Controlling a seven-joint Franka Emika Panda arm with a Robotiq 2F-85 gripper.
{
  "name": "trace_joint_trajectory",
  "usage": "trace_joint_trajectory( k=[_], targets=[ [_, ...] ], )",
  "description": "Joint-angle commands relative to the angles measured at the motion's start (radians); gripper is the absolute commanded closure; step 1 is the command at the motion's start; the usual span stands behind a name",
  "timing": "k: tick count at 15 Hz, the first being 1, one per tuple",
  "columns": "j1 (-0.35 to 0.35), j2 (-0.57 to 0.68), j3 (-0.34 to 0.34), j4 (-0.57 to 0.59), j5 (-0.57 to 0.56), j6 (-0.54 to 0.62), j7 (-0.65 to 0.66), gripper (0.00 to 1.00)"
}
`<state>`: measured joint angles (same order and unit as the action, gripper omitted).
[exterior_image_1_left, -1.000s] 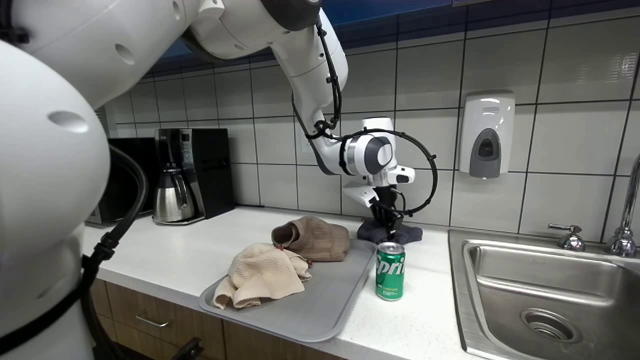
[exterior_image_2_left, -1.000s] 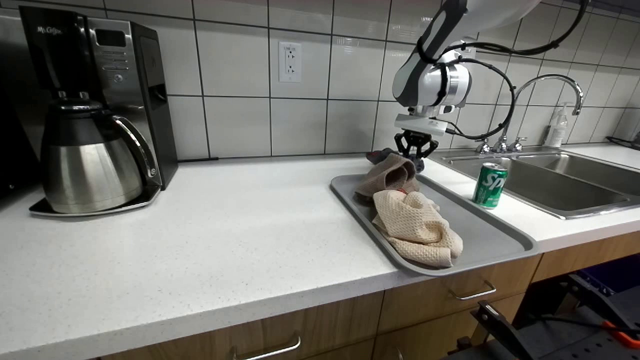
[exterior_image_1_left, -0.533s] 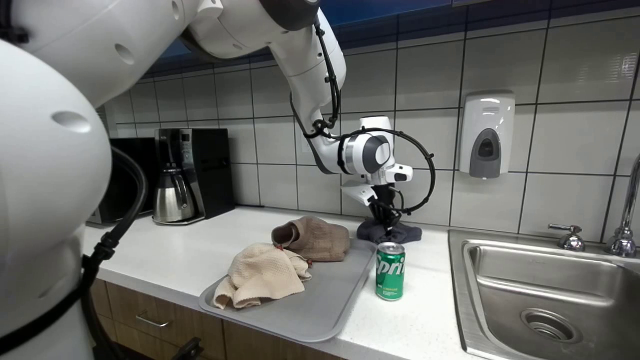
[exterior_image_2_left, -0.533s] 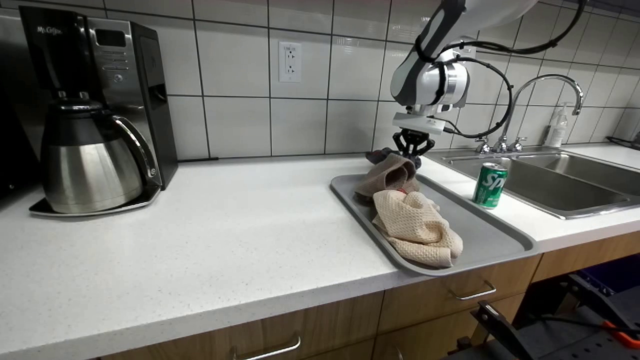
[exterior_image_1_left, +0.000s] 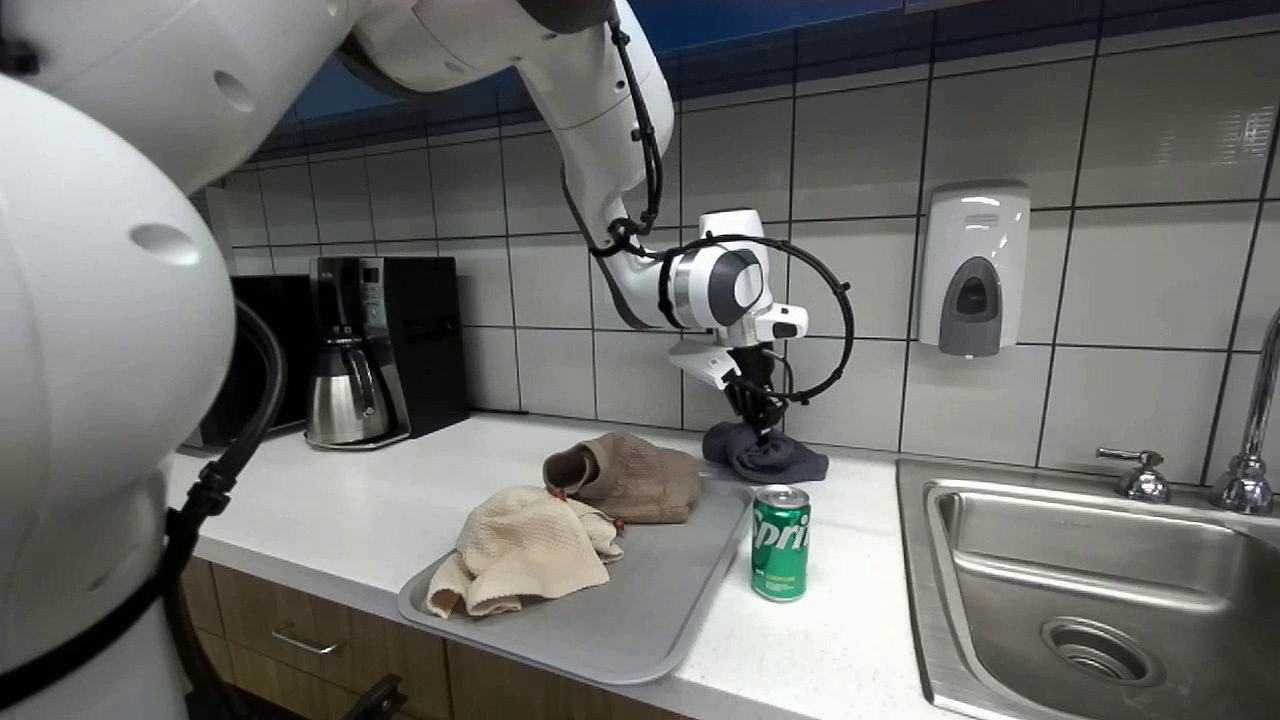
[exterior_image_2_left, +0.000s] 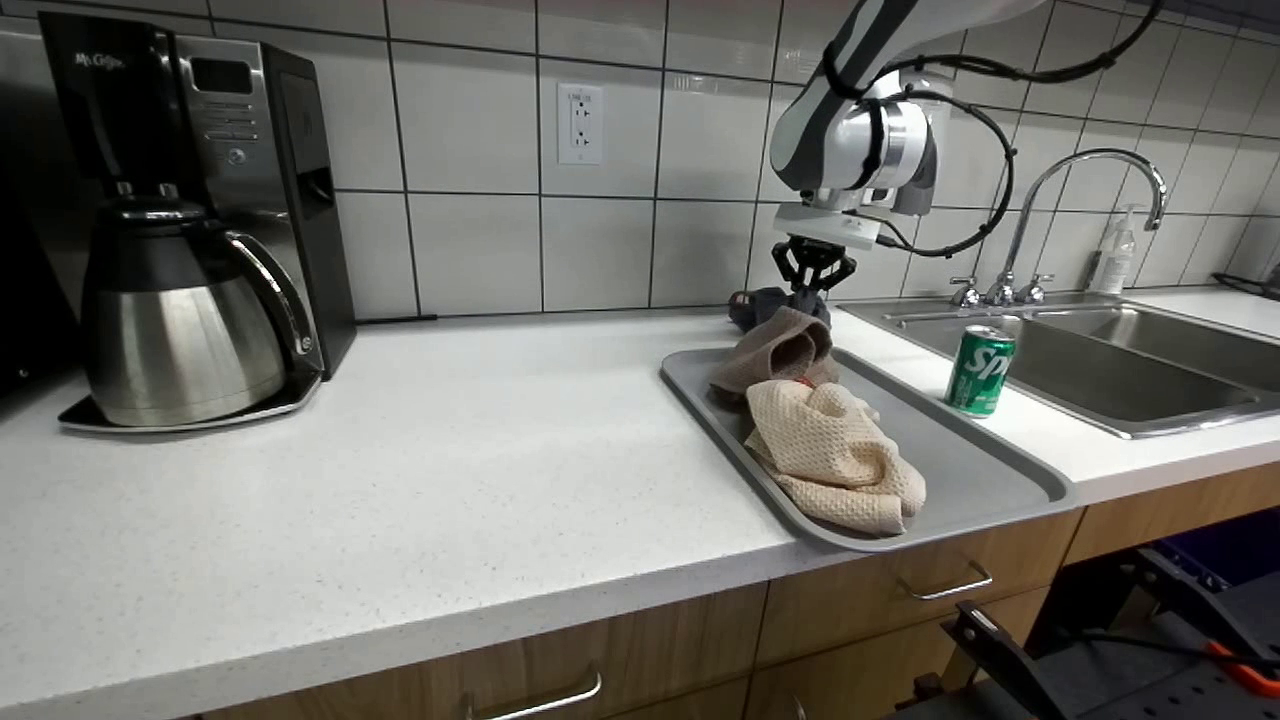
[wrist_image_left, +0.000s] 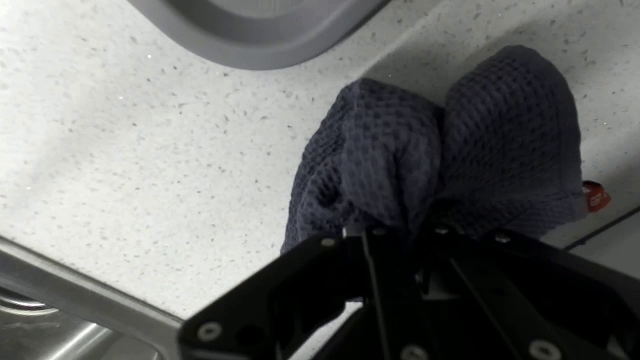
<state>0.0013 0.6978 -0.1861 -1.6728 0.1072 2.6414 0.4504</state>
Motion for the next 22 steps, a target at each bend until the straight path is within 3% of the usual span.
trace_joint_trajectory(
  k=[1, 13, 22],
  targets=[
    [0.005, -0.084, -0.003, -0.094, -0.013, 0.028, -0.032, 0.98],
    [0.010, -0.281, -0.028, -0.317, -0.084, 0.060, -0.074, 0.98],
    [0.052, -0.464, -0.016, -0.491, -0.205, 0.077, -0.079, 0.98]
  ],
)
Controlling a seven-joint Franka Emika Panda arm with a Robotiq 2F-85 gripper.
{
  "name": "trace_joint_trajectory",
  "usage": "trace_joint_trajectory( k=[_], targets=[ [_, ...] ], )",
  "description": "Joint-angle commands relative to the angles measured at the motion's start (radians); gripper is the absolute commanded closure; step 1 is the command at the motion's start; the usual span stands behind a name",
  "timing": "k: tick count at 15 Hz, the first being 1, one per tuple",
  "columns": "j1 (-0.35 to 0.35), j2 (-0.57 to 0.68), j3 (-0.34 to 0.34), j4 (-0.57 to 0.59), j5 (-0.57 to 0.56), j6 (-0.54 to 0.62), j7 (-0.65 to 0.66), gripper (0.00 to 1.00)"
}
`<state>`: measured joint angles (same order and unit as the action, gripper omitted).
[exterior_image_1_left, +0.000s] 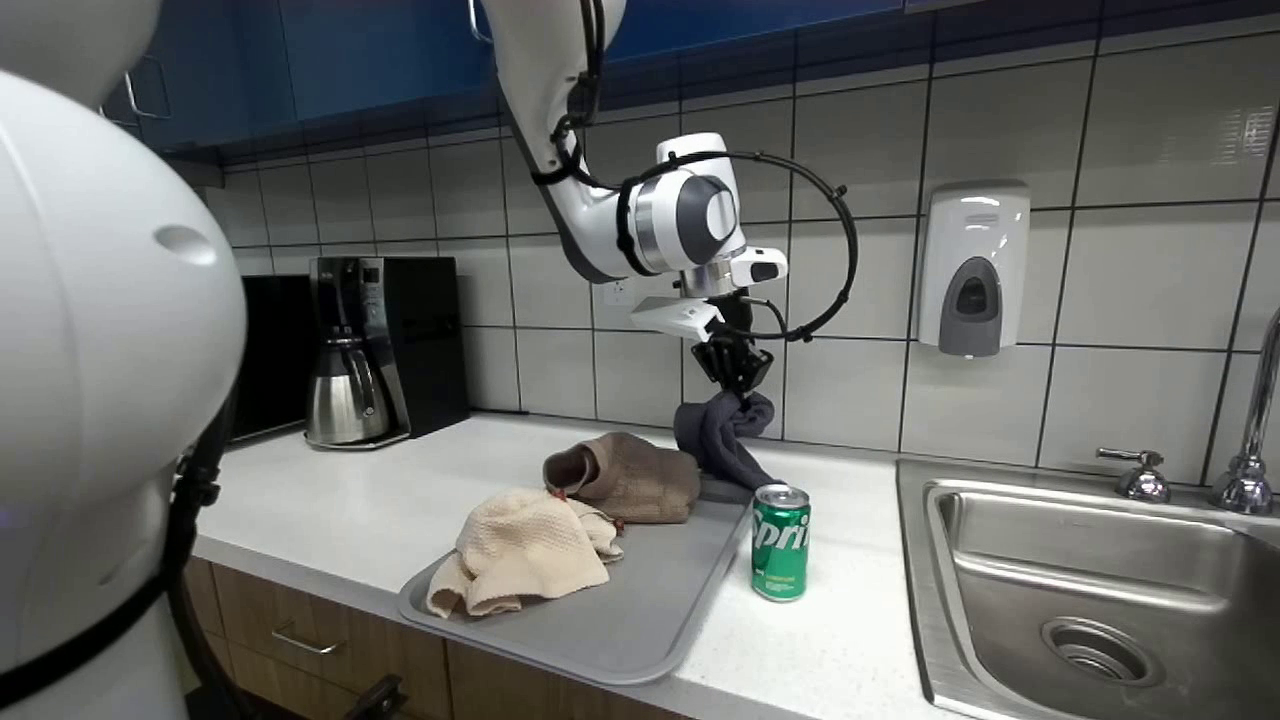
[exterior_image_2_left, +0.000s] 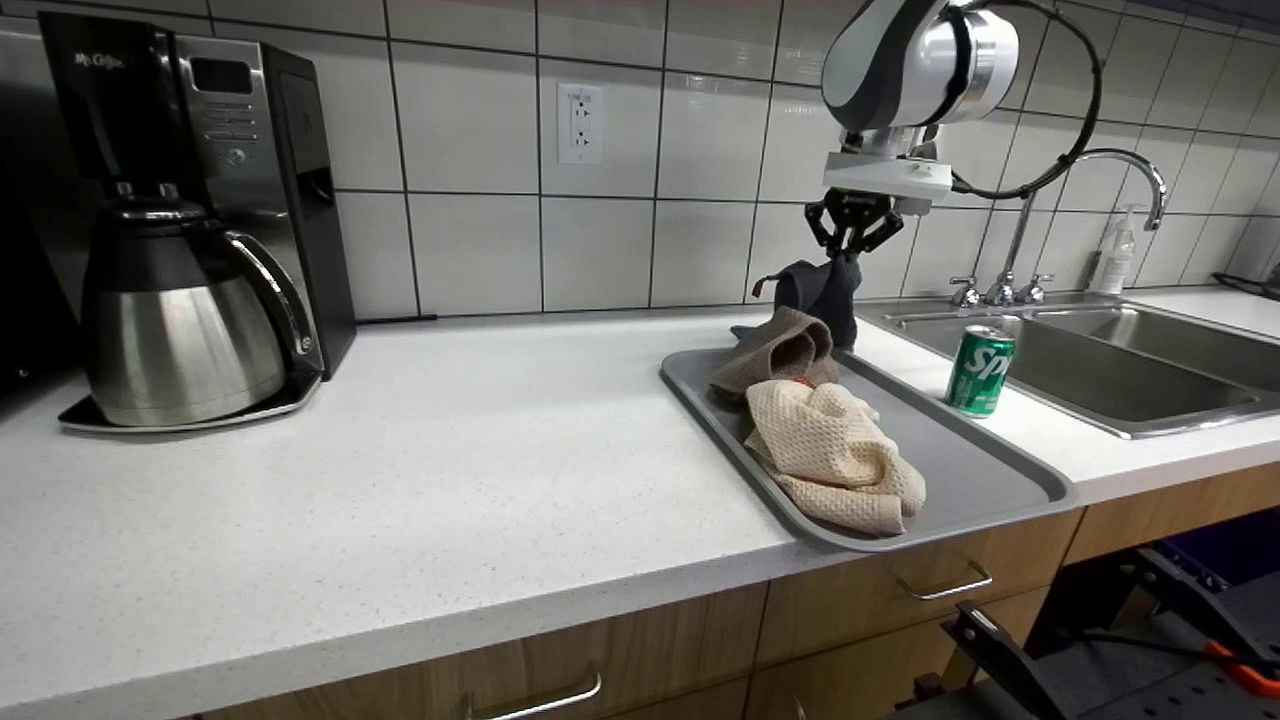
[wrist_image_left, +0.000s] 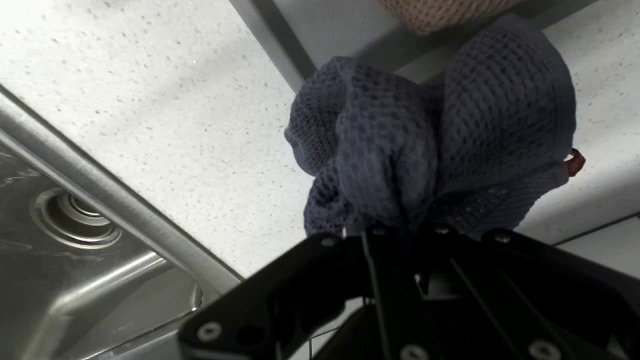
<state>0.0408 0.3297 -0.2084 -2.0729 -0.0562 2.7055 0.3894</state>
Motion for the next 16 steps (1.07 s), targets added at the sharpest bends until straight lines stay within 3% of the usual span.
trace_joint_trajectory(
  k=[1, 16],
  targets=[
    [0.016, -0.115, 0.010, -0.108, -0.056, 0.015, -0.018, 0.98],
    [-0.016, -0.329, 0.074, -0.317, -0.092, 0.006, -0.070, 0.98]
  ],
)
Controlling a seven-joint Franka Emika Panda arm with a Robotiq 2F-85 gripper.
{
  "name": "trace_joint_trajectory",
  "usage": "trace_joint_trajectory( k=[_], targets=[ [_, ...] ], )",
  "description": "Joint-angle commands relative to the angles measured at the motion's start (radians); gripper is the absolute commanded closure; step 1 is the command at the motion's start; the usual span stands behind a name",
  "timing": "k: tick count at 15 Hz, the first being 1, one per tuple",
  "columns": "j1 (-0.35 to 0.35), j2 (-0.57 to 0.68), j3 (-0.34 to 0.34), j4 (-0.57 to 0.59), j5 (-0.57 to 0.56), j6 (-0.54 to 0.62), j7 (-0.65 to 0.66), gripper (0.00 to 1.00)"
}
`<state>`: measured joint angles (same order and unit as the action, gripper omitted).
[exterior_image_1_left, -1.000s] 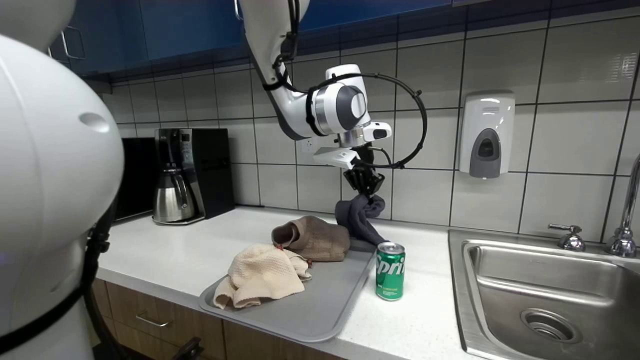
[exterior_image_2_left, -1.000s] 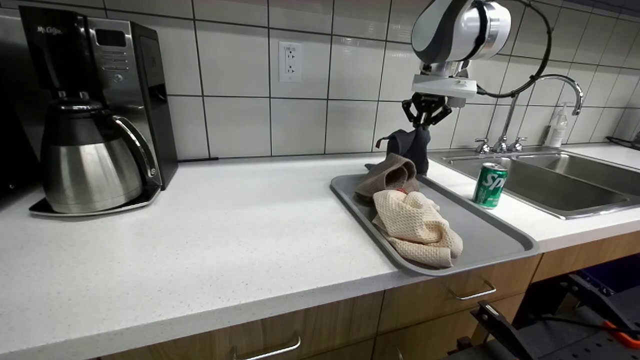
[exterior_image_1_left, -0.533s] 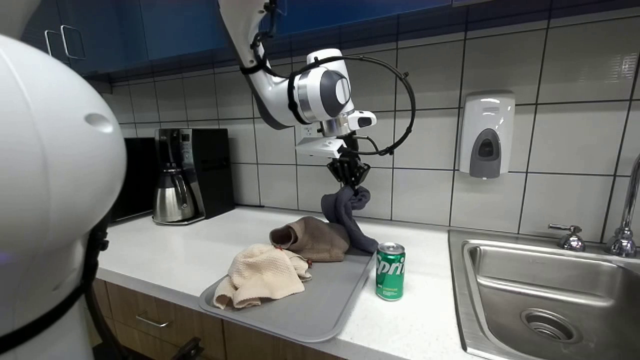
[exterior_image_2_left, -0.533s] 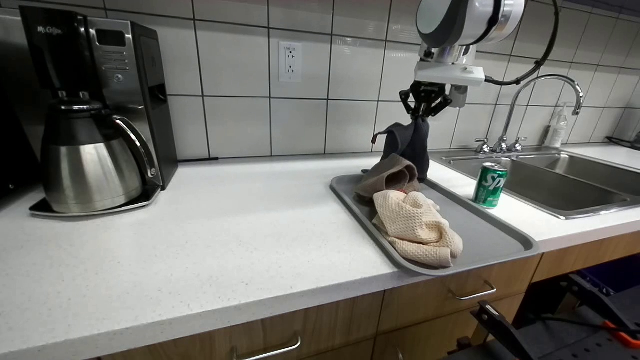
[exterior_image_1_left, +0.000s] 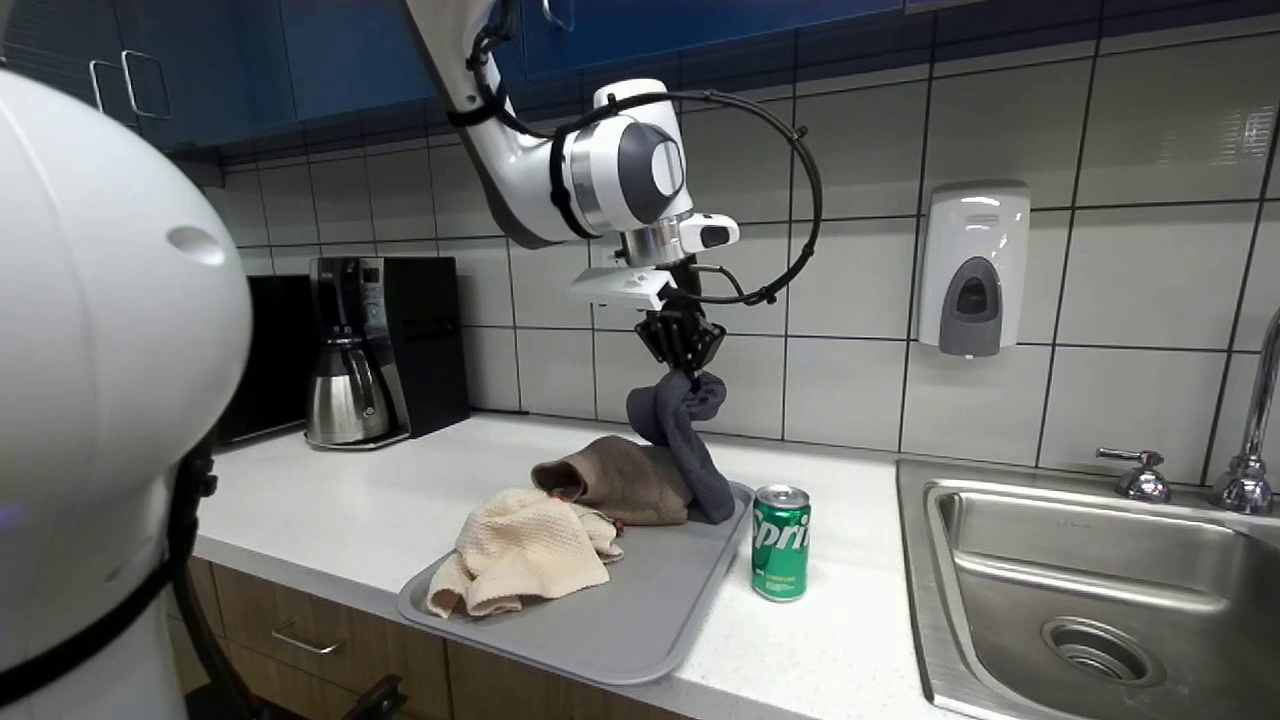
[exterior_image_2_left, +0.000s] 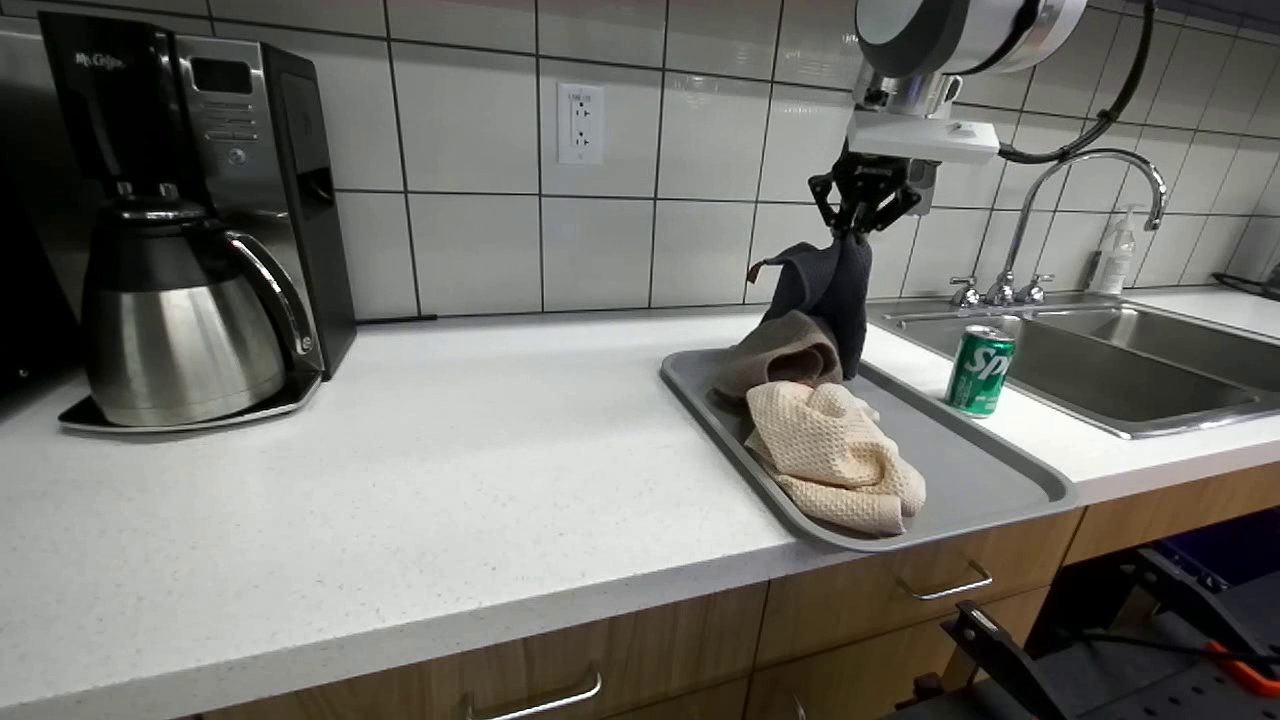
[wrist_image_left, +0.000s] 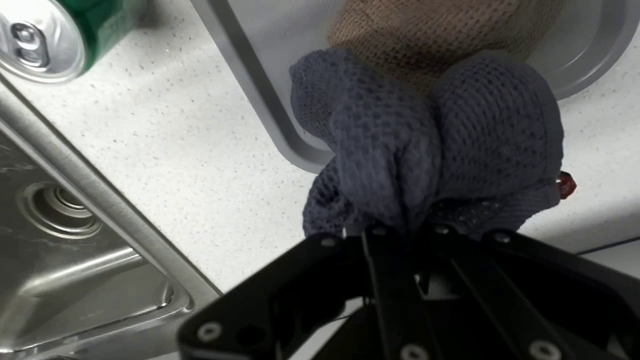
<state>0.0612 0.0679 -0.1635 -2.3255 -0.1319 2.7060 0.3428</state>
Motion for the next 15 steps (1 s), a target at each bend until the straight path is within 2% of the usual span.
trace_joint_trajectory(
  k=[1, 7, 10, 15],
  targets=[
    [-0.039, -0.077, 0.030, -0.076, -0.016, 0.004, -0.024, 0.98],
    [-0.044, -0.111, 0.065, -0.137, 0.016, -0.014, -0.089, 0.98],
    [-0.037, -0.088, 0.089, -0.149, 0.052, -0.034, -0.130, 0.98],
    [-0.045, -0.023, 0.094, -0.147, 0.040, -0.058, -0.116, 0.98]
  ],
)
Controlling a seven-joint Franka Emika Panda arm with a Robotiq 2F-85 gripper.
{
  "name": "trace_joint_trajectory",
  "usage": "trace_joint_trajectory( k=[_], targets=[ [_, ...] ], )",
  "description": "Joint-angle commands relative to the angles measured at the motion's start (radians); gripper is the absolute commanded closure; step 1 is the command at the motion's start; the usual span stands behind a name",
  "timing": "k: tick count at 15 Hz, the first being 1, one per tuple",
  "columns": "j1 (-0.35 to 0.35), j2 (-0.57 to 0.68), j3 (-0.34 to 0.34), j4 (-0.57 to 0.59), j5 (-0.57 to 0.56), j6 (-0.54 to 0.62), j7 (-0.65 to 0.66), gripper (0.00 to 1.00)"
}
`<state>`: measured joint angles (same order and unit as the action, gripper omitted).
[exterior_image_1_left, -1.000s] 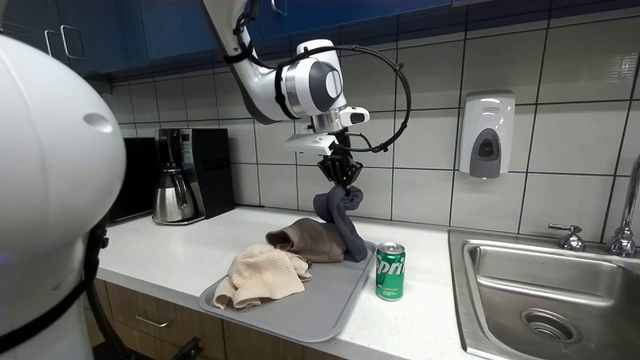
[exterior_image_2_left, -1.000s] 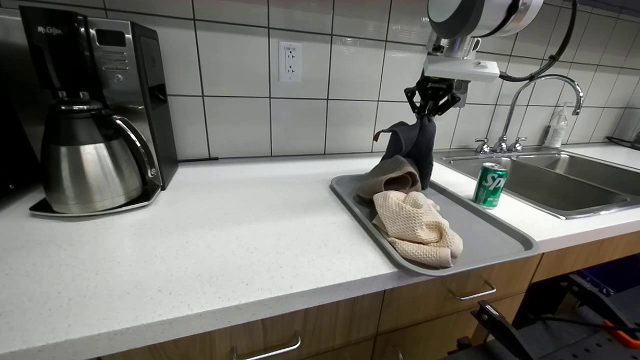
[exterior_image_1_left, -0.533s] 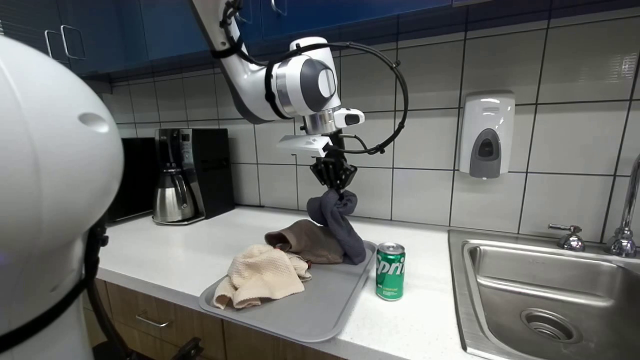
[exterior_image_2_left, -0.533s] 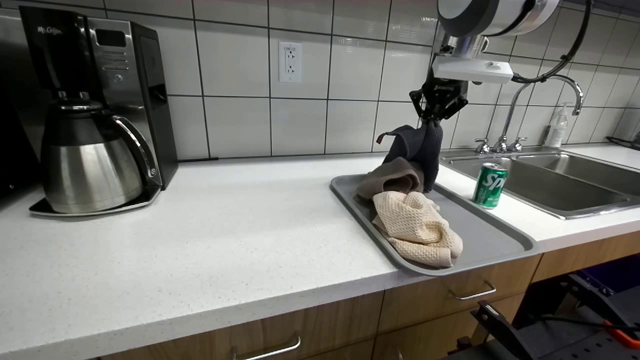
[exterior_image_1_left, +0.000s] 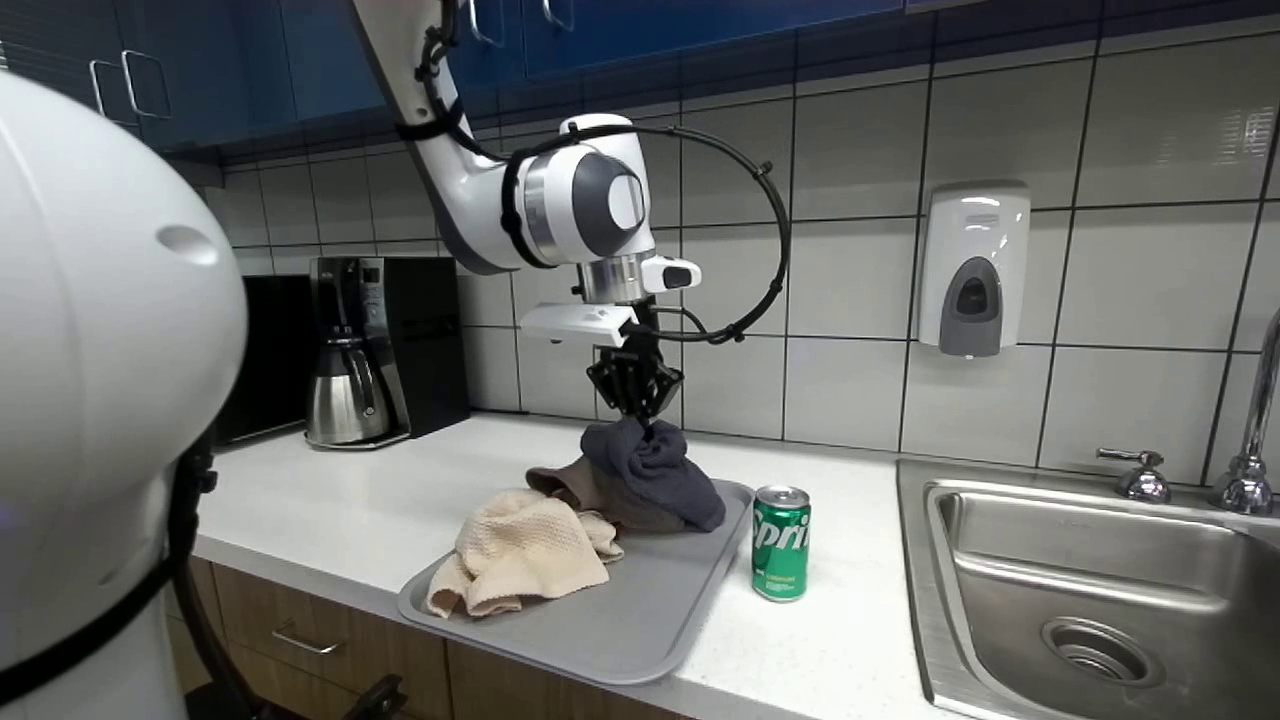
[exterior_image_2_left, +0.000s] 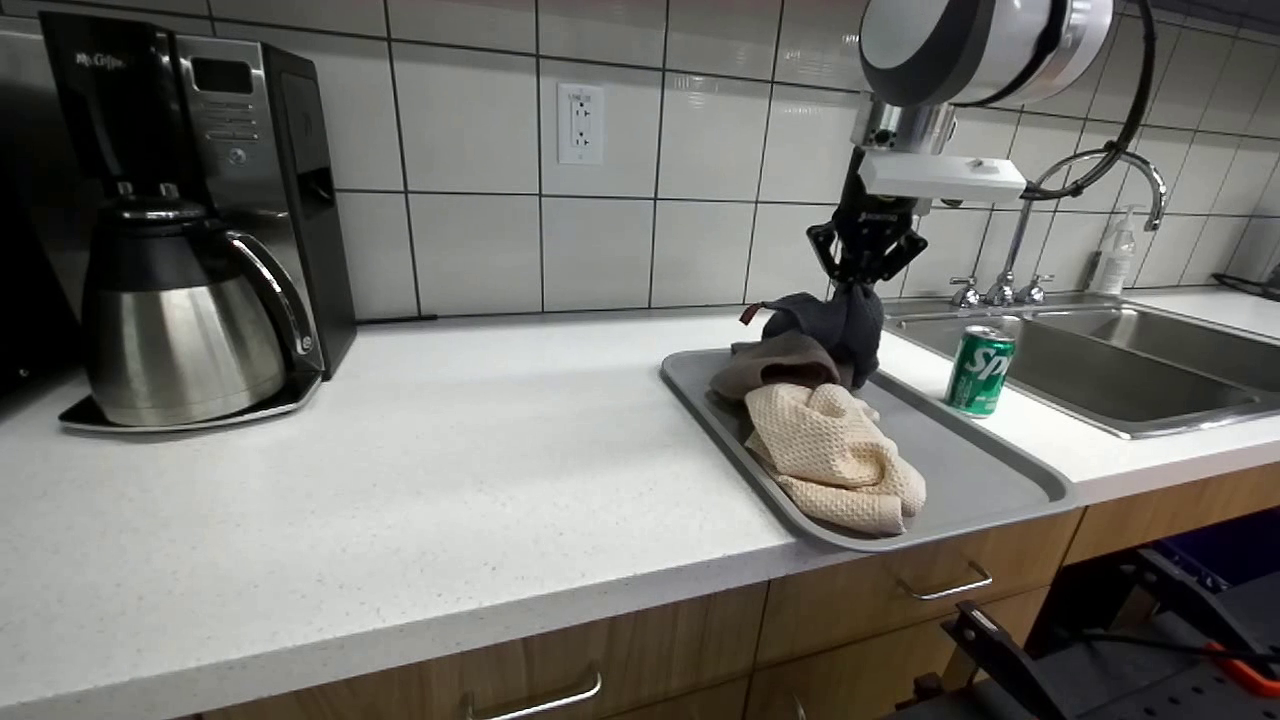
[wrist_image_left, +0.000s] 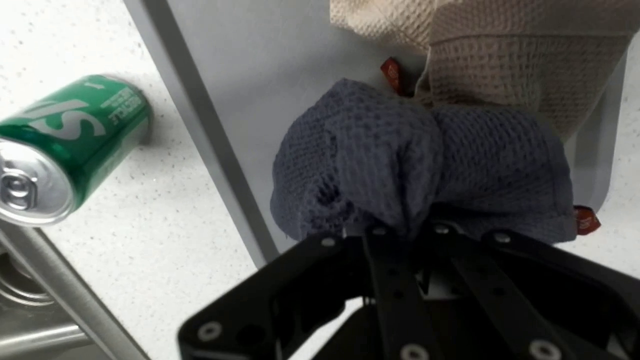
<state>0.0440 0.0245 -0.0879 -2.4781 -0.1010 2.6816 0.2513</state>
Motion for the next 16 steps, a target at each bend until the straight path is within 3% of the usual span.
trace_joint_trajectory(
  k=[1, 2, 3, 4, 12, 13, 16],
  targets=[
    [-0.028, 0.032, 0.017, 0.008, 0.004, -0.041, -0.019, 0.98],
    [-0.028, 0.041, 0.014, 0.010, -0.003, -0.046, -0.014, 0.98],
    [-0.028, 0.046, 0.014, 0.011, -0.002, -0.050, -0.014, 0.77],
    [-0.028, 0.050, 0.013, 0.013, -0.005, -0.054, -0.012, 0.64],
    [-0.022, 0.042, 0.013, 0.019, -0.021, -0.083, -0.008, 0.06],
    [-0.021, 0.035, 0.014, 0.019, -0.026, -0.086, -0.009, 0.01],
    [-0.022, 0.007, 0.018, 0.016, -0.024, -0.097, -0.021, 0.00]
  ],
)
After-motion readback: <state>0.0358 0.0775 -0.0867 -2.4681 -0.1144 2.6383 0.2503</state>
